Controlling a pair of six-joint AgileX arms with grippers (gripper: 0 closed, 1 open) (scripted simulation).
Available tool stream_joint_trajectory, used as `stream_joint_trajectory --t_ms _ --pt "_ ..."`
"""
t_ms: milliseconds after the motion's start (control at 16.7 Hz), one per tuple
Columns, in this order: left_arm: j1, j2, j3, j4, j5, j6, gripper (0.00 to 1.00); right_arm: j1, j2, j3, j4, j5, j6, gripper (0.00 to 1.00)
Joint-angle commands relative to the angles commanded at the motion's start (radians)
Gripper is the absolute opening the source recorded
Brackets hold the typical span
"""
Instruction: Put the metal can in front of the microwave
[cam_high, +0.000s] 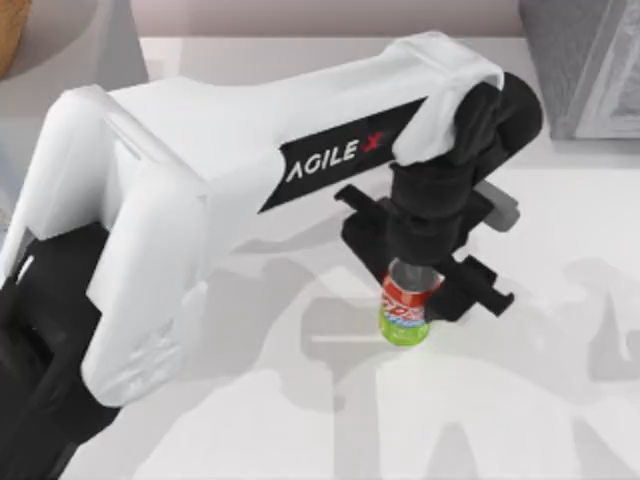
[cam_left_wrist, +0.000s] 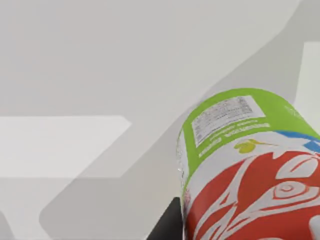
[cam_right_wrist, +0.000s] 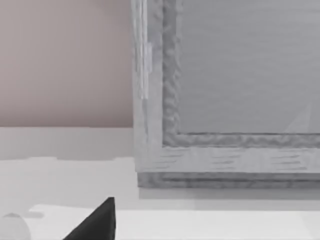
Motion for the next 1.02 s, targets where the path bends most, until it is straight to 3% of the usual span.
stream_joint_trajectory --t_ms 300,660,1020 --pt "0.000 0.001 0.004 -0.004 0.000 0.002 0.00 0.000 0.000 0.000 0.000 0.000 0.000 1.00" --pt "0.000 0.001 0.153 -0.153 0.000 0.000 0.00 0.000 0.000 0.000 0.000 0.000 0.000 1.00" --pt "-0.008 -0.007 0.150 -0.151 0.003 0.011 0.00 0.000 0.000 0.000 0.000 0.000 0.000 1.00"
